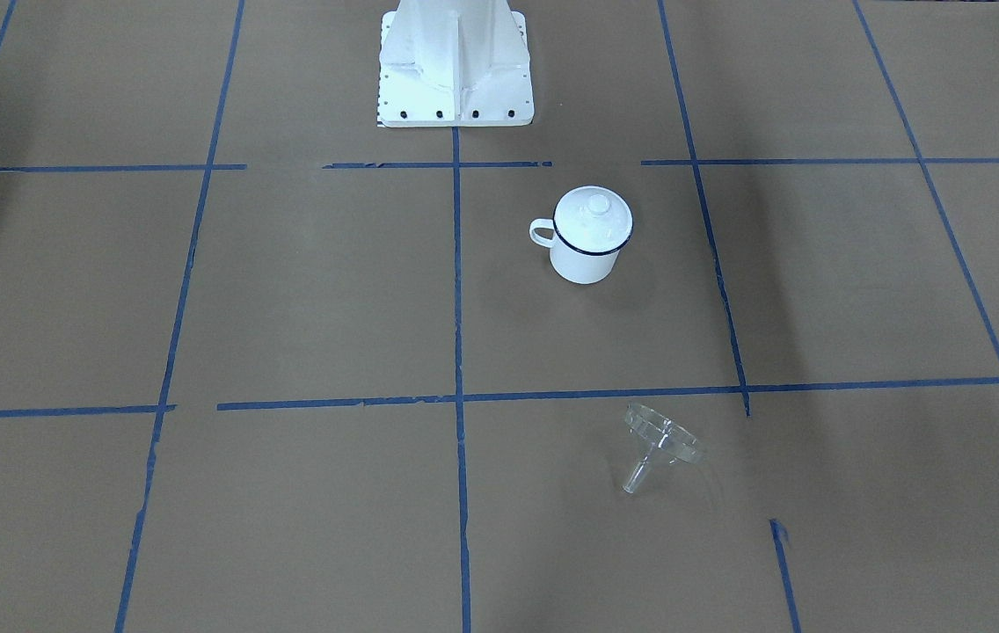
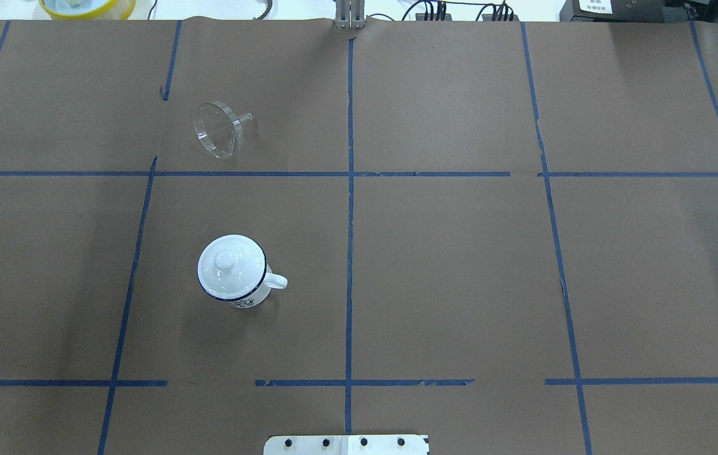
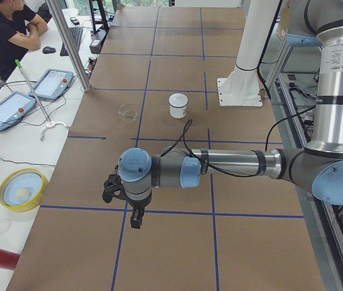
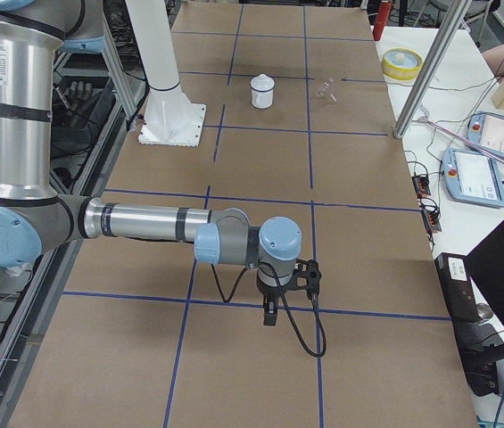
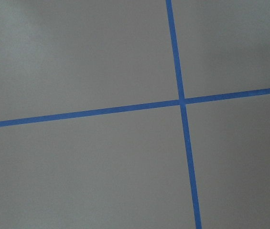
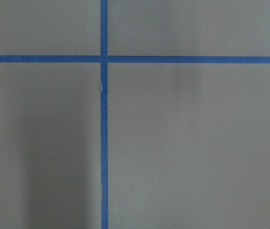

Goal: Remove funnel from cup

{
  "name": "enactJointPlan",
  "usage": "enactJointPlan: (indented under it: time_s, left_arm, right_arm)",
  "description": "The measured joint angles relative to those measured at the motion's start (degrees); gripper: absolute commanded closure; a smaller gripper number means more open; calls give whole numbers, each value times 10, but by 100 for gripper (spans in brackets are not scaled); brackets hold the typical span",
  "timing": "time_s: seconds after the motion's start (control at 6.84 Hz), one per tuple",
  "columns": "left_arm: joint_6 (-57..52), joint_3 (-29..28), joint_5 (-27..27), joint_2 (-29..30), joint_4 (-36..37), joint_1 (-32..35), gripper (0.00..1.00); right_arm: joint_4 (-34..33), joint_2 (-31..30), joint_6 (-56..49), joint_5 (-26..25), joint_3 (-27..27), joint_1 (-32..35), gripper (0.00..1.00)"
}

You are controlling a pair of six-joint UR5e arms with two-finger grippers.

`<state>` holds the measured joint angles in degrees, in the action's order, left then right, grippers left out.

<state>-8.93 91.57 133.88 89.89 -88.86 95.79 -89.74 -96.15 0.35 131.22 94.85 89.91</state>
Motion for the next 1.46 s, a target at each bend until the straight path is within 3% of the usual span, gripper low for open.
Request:
enactJointPlan:
  time_s: [0.88,1.46]
  left_arm:
    - [94,0,-3,-1,2,-3,0]
    - [11,-4,3,-15,14,-7,0]
  right_arm:
    - [0,0,0,0,0,0,0]
    - [0,0,0,0,1,0,0]
